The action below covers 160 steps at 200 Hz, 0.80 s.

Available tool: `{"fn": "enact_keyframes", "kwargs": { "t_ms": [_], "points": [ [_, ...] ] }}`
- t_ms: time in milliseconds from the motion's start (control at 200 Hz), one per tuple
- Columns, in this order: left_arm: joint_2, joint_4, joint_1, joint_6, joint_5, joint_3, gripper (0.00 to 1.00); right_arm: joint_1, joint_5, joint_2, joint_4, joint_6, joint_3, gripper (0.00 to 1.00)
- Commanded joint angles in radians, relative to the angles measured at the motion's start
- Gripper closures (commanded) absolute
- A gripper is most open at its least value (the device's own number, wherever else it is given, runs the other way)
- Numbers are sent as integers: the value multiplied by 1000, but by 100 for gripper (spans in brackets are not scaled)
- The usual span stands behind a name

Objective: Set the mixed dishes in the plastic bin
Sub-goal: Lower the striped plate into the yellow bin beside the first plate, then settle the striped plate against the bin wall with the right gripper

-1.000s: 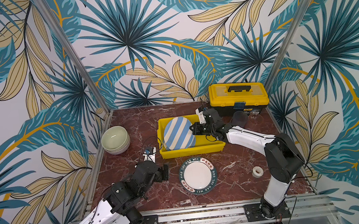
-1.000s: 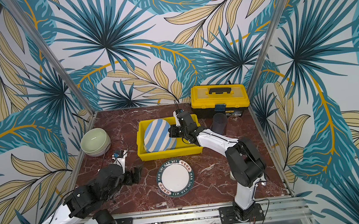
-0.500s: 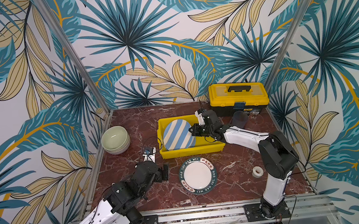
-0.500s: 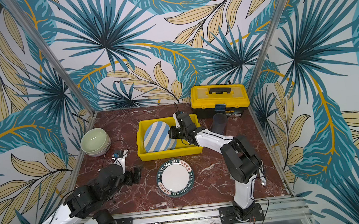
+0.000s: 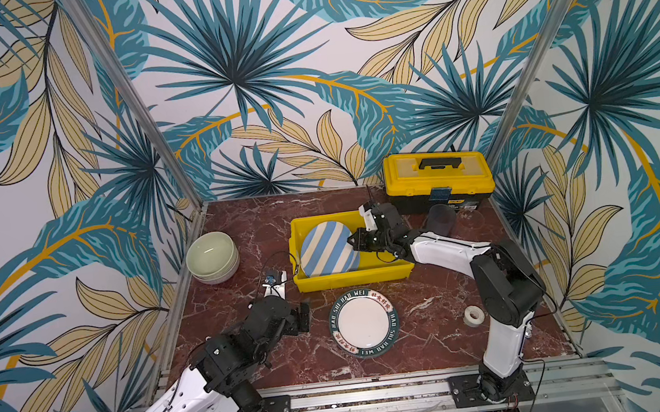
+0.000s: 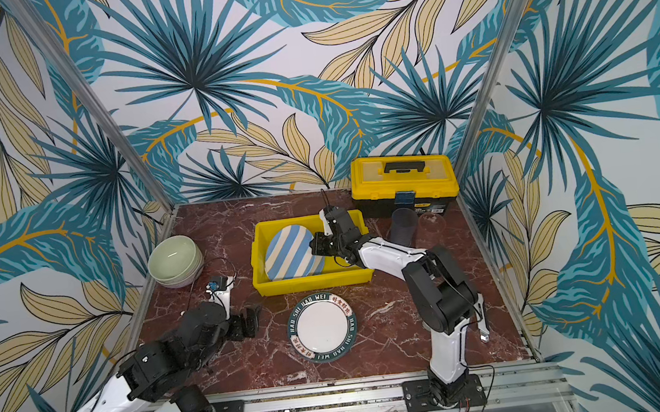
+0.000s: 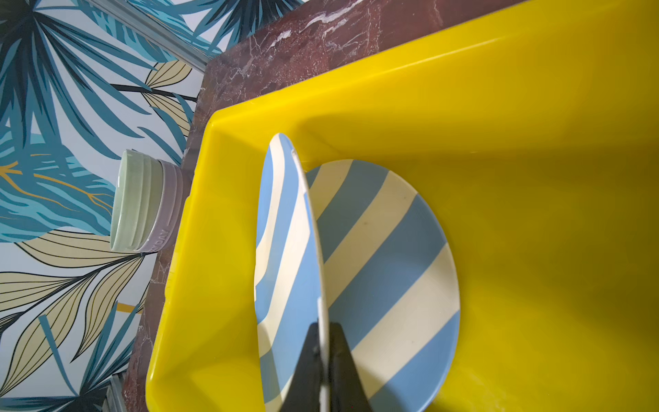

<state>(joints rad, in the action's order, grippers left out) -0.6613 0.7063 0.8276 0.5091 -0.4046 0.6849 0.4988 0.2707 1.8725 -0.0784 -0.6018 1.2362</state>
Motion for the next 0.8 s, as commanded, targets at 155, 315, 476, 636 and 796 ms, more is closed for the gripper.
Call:
{"fn": "enact_keyframes", "kwargs": {
  "t_ms": [155, 315, 476, 636, 796],
  "points": [
    [8, 4, -3, -1, -10, -4, 2, -9, 23, 28, -36, -7, -20, 81],
    [0, 2, -3, -3, -8, -1, 1, -12, 14, 31, -34, -2, -32, 78],
    [-11, -5, -3, -6, -6, 5, 2, -14, -4, 38, -14, 14, -34, 78],
    [-28, -13, -4, -14, -3, 14, 2, -15, -10, 48, -3, 22, -34, 77],
    [-44, -23, -4, -20, 1, 20, 2, -17, -15, 64, 6, 26, -30, 75]
  ]
}}
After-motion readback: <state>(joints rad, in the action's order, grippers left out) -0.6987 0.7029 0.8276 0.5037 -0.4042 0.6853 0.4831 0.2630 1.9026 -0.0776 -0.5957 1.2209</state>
